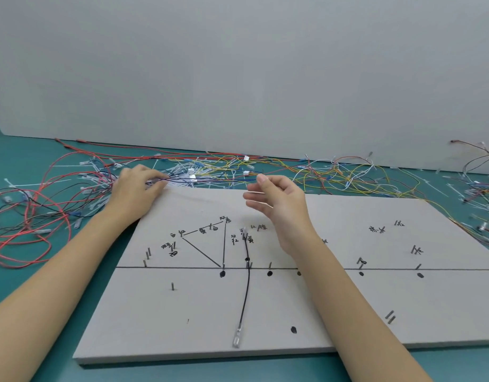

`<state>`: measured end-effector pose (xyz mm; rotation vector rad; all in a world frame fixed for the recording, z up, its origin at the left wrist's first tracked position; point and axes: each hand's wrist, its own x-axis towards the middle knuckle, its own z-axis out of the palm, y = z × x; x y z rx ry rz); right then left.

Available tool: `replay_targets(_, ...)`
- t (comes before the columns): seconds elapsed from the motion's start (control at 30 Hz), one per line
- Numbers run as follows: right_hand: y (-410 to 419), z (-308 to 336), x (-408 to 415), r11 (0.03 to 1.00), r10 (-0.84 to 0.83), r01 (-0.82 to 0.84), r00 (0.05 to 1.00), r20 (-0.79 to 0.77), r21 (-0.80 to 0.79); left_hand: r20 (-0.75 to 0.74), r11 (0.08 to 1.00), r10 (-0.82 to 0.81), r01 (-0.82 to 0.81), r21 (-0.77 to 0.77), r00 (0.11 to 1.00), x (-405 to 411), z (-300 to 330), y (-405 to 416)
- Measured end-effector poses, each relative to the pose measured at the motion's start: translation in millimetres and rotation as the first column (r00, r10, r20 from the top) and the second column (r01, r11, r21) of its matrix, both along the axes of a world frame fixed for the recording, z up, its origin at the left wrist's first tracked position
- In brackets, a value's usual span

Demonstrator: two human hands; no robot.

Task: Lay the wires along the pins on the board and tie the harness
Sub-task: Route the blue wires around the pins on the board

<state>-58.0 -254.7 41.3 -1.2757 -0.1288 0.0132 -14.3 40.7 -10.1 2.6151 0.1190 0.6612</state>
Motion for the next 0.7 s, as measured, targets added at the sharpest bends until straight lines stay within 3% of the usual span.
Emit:
replay_targets(0.17, -6.0, 3.7, 2.1, 0.994, -0.026, 0.029, 0.999, -0.040, 0.102, 0.190, 0.999, -0.044, 0.044, 0.007, 0.981, -3.6, 14.3, -11.7)
replay_targets(0.27, -7.1, 4.0, 2.1, 0.989, -0.069, 0.073, 0.997, -0.034, 0.129, 0.182, 0.988, -0.137, 0.147, -0.044, 0.974, -9.2, 28.5, -23.9)
replay_targets(0.47, -10.7, 5.4, 2.2, 0.961, -0.078, 0.099, 0.993, -0.091, 0.257, 0.148, 0.975, -0.220, 0.214, 0.060, 0.964, -37.2, 60.2, -60.6)
replay_targets(0.57, -11.3, 6.8, 0.7, 0.939, -0.014, 0.052, 0.993, -0.114, 0.340, -0.124, 0.971, -0.219, 0.228, 0.070, 0.968, -46.5, 71.2, -77.5)
replay_targets(0.7, -12.6, 10.0, -1.8, 0.946, 0.011, 0.042, 0.987, -0.159, 0.322, -0.548, 0.935, -0.343, 0.337, -0.116, 0.763, -57.1, 81.9, -75.3)
